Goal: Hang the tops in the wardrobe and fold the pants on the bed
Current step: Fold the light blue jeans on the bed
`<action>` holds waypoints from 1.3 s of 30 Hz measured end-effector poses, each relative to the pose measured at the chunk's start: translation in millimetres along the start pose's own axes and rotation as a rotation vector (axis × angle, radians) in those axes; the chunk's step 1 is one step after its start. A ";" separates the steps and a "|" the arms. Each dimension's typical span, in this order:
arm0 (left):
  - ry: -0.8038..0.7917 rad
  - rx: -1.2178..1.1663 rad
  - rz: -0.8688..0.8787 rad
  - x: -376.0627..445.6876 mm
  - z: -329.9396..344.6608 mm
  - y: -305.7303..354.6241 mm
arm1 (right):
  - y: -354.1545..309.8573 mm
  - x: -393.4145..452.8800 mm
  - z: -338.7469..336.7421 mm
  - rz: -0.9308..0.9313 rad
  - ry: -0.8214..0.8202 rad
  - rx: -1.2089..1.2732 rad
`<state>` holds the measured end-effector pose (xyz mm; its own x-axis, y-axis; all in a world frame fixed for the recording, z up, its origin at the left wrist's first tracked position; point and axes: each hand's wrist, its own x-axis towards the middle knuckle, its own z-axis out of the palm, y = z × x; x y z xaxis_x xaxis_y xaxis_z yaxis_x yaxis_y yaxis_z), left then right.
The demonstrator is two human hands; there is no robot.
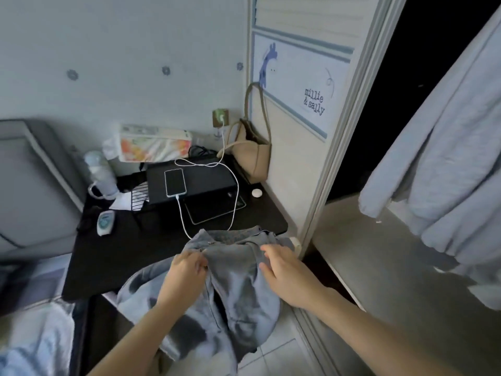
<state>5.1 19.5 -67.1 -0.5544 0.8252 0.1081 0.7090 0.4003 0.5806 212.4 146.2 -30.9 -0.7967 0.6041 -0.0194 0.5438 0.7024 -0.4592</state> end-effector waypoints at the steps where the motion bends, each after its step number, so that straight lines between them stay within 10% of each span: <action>1: 0.007 0.001 -0.048 0.6 -5.1 -12.8 | -2.8 11.0 5.2 -0.001 -0.028 0.004; 6: -0.137 -0.055 -0.329 12.2 -12.2 -80.5 | -2.5 72.2 27.7 0.014 -0.027 -0.123; 13: -0.502 0.233 -0.505 68.3 2.5 -154.3 | 33.5 169.4 58.3 0.537 -0.381 -0.059; 18: -0.559 0.217 -0.590 97.6 15.2 -165.4 | 46.6 208.8 67.8 0.855 -0.342 -0.092; 29: -0.545 -0.838 -0.660 146.4 -11.3 -132.2 | 62.8 212.9 77.3 0.918 -0.533 -0.128; 39: -0.301 -1.462 -0.654 131.5 -80.1 -119.1 | 66.9 224.5 45.1 1.194 -0.089 0.629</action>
<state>-187.1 48.4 -57.3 -0.3533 0.7898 -0.5014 -0.6916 0.1404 0.7085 58.0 311.8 -106.0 0.0460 0.6767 -0.7348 0.7173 -0.5343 -0.4472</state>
